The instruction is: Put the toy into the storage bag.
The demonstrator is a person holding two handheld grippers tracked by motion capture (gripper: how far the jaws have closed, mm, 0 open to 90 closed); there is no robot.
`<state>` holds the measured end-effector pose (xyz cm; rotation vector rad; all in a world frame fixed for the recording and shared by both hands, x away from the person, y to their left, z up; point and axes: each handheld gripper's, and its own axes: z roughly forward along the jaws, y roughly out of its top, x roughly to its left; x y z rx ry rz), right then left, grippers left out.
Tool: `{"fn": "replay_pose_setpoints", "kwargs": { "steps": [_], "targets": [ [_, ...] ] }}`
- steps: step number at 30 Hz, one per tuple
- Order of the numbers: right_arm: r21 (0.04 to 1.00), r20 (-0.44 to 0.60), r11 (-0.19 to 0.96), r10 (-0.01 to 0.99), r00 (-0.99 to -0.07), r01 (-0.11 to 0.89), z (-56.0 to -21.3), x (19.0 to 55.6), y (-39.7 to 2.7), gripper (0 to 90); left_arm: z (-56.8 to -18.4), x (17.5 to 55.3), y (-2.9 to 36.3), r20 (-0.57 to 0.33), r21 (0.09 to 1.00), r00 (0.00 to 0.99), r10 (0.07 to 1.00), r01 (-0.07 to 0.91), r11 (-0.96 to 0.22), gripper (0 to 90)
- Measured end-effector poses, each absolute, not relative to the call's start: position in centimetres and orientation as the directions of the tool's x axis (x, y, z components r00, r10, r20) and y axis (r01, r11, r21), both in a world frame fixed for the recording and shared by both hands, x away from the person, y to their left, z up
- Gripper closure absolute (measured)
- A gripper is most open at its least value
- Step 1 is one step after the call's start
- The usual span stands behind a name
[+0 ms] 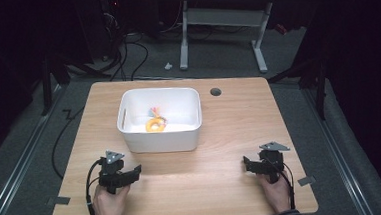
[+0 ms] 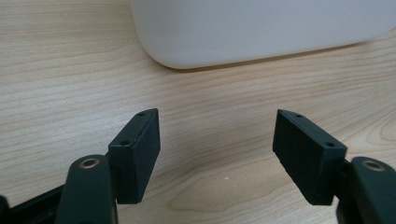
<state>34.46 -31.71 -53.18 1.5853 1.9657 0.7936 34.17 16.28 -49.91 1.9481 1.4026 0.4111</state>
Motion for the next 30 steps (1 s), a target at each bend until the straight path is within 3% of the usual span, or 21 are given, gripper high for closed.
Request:
{"fn": "replay_pose_setpoints", "kwargs": {
  "steps": [30],
  "targets": [
    [0.703,-0.016,0.158,0.978,-0.207,0.693,-53.2,34.4,-31.7,12.2,-52.7,34.7,13.8,-0.061,0.686,0.385,0.921,0.687,-0.242,32.0]
  ]
}}
